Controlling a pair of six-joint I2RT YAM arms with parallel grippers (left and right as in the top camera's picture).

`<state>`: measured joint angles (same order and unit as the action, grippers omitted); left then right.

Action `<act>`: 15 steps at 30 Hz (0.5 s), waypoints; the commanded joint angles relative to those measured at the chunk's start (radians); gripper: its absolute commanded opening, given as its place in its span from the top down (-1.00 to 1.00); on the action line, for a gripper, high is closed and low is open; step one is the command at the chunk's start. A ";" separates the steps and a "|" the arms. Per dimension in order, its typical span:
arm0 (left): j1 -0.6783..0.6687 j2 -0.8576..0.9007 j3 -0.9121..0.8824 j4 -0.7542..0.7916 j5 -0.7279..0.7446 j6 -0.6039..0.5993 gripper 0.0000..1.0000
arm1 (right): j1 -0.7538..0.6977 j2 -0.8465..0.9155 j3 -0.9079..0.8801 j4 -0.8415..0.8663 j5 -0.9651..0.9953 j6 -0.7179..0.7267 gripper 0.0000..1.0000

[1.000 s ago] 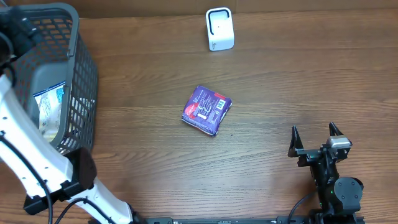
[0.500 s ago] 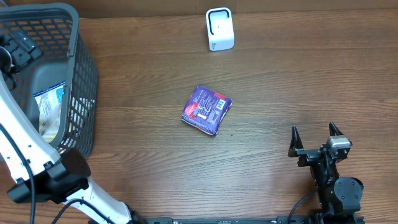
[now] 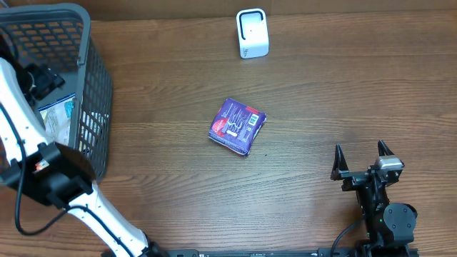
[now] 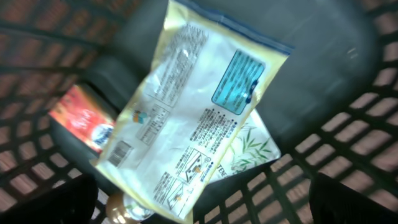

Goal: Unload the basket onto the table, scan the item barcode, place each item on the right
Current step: 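Reach into the basket and grasp the white-blue snack bag with left gripper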

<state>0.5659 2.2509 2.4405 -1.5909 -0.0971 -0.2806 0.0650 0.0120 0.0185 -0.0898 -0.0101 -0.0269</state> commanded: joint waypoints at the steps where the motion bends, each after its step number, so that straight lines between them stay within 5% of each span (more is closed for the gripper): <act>1: -0.005 0.053 -0.006 -0.018 0.025 0.012 -1.00 | -0.007 -0.009 -0.010 0.005 0.009 -0.007 -1.00; 15: -0.018 0.164 -0.071 -0.099 -0.026 0.011 -0.99 | -0.007 -0.009 -0.010 0.005 0.009 -0.007 -1.00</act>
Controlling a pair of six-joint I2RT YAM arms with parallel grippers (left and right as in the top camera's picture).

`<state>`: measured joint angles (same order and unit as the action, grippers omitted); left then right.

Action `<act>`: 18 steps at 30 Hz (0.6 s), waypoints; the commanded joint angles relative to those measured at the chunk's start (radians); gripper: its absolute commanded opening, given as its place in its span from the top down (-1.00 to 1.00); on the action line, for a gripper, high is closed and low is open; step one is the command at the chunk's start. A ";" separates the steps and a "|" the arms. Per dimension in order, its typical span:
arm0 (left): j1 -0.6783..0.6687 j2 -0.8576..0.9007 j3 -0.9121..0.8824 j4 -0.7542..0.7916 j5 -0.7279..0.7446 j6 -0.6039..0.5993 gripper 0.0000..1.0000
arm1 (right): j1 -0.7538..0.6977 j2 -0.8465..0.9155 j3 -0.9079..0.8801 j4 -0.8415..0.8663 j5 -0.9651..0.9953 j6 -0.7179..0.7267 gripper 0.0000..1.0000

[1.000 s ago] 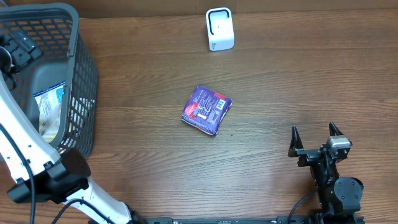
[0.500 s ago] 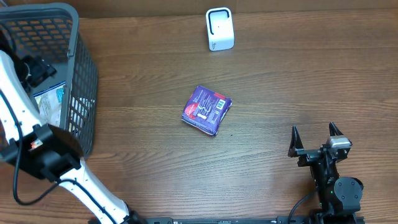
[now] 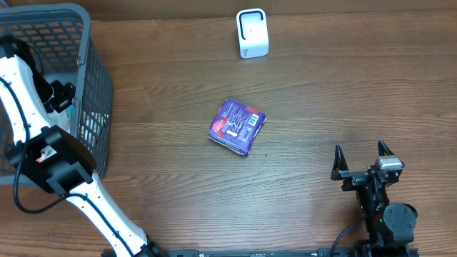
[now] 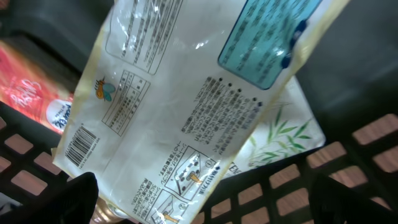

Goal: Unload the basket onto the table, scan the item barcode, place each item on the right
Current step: 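Reach into the basket and grasp the white-blue snack bag with left gripper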

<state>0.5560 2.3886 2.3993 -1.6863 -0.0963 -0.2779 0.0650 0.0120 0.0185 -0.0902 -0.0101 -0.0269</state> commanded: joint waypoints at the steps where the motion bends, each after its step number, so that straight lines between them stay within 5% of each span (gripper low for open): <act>1: -0.008 0.026 -0.051 0.002 -0.027 0.008 -1.00 | -0.007 -0.009 -0.010 0.006 0.009 -0.007 -1.00; 18: -0.001 0.026 -0.359 0.270 -0.080 0.058 -0.89 | -0.007 -0.009 -0.010 0.006 0.009 -0.007 -1.00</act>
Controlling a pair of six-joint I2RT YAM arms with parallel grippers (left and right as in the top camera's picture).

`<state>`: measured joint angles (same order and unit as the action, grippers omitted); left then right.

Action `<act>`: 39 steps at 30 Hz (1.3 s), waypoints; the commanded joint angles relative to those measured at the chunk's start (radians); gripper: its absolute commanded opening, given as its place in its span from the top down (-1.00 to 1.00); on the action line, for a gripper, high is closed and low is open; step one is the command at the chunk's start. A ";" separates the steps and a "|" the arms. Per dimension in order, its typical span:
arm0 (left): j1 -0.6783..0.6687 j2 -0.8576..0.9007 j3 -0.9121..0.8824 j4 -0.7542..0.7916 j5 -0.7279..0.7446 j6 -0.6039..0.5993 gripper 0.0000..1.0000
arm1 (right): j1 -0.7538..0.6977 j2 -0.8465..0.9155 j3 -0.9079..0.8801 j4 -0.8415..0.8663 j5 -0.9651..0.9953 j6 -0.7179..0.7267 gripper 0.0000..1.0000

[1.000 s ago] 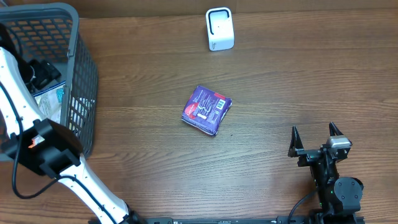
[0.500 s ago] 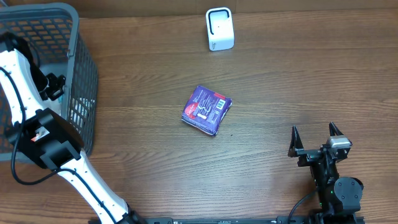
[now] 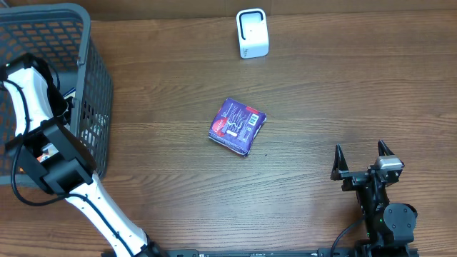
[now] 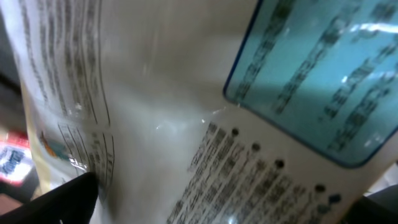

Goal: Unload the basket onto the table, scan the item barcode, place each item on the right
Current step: 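Reach into the basket and grasp the white-blue snack bag with left gripper, then carry the white-blue bag out and set it right of the purple box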

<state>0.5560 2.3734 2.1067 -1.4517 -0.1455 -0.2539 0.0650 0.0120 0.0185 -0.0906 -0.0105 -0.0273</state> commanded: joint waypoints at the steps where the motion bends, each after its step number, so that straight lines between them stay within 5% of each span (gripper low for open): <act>1: 0.000 0.042 -0.072 0.050 -0.036 0.034 -0.80 | -0.007 -0.009 -0.010 0.006 0.010 -0.007 -1.00; 5: 0.001 0.042 -0.092 0.107 -0.048 0.034 -0.36 | -0.007 -0.009 -0.010 0.006 0.010 -0.007 -1.00; 8: 0.001 0.042 -0.093 0.124 -0.048 0.034 0.61 | -0.007 -0.009 -0.010 0.006 0.010 -0.007 -1.00; 10: 0.001 0.041 -0.093 0.124 -0.050 0.043 0.92 | -0.007 -0.009 -0.010 0.006 0.010 -0.006 -1.00; 16: 0.010 0.039 -0.002 0.055 -0.068 0.042 0.92 | -0.007 -0.009 -0.010 0.006 0.010 -0.007 -1.00; 23: 0.006 0.031 0.355 -0.133 -0.042 -0.031 0.92 | -0.006 -0.009 -0.010 0.006 0.010 -0.007 -1.00; 30: 0.002 -0.039 0.713 -0.238 0.134 -0.015 0.92 | -0.007 -0.009 -0.010 0.006 0.010 -0.007 -1.00; 39: -0.095 -0.306 0.824 -0.238 0.199 0.014 0.92 | -0.007 -0.009 -0.010 0.006 0.010 -0.006 -1.00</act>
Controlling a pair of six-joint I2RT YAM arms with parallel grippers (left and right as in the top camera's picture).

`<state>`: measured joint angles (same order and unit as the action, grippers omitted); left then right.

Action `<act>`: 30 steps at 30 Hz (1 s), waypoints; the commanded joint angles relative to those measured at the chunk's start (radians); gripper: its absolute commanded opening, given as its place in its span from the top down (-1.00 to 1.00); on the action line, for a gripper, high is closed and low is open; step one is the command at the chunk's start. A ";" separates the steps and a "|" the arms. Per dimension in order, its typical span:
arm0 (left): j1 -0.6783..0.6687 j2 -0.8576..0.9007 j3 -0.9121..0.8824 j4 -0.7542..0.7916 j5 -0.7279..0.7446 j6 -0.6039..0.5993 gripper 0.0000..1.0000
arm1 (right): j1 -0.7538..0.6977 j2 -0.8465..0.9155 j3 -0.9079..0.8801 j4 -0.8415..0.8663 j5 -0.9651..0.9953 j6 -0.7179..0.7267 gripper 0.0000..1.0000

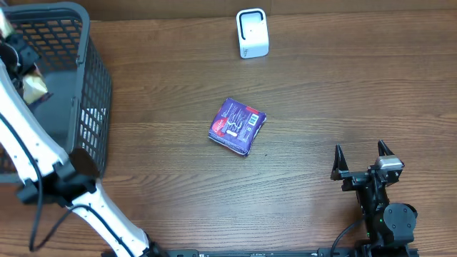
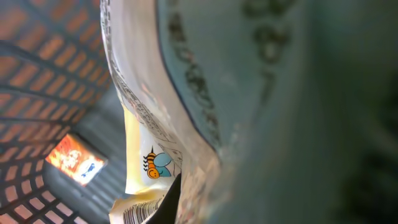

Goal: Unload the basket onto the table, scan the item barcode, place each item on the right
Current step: 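Carry the white-blue bag out and set it right of the purple box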

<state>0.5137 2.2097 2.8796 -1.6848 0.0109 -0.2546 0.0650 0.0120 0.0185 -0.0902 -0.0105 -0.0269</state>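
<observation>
A pale yellow pouch [image 2: 186,106] with a teal label and a bee mark fills the left wrist view, pressed close to the camera, its barcode [image 2: 140,211] at the bottom edge. My left gripper [image 1: 23,70] is shut on this pouch [image 1: 33,87] and holds it over the grey basket [image 1: 93,86] at the far left. One dark finger [image 2: 172,199] shows against the pouch. A purple packet [image 1: 238,126] lies mid-table. The white scanner [image 1: 252,33] stands at the back. My right gripper [image 1: 363,161] is open near the front right, holding nothing.
A red packet [image 2: 78,163] lies on the basket floor below the pouch. The basket's mesh wall [image 1: 98,107] stands between my left arm and the table's middle. Bare wood lies between the purple packet and the scanner.
My left gripper was down on the pouch inside the basket. Now it is shut on the pouch and stands higher, with the basket floor and red packet seen far below.
My left gripper first hung open above the pouch lying on other packets in the basket. It then stood closer over it, then right against its printed face. Now it holds the pouch up off the basket floor. The right arm and purple packet stayed still.
</observation>
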 commanded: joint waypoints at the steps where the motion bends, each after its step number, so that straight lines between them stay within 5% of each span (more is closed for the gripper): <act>1: -0.075 -0.172 0.051 -0.005 0.046 0.016 0.92 | -0.007 -0.009 -0.010 0.005 0.010 -0.007 -1.00; 10: -0.522 -0.266 0.032 -0.005 0.114 0.013 0.92 | -0.007 -0.009 -0.010 0.005 0.010 -0.007 -1.00; 17: -0.874 -0.170 -0.176 0.002 0.111 -0.084 0.91 | -0.007 -0.009 -0.010 0.006 0.010 -0.007 -1.00; 30: -1.174 0.220 -0.331 0.177 0.142 -0.207 0.92 | -0.007 -0.009 -0.010 0.006 0.010 -0.007 -1.00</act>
<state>-0.6350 2.4035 2.5423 -1.5291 0.1207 -0.4023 0.0650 0.0120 0.0185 -0.0902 -0.0097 -0.0265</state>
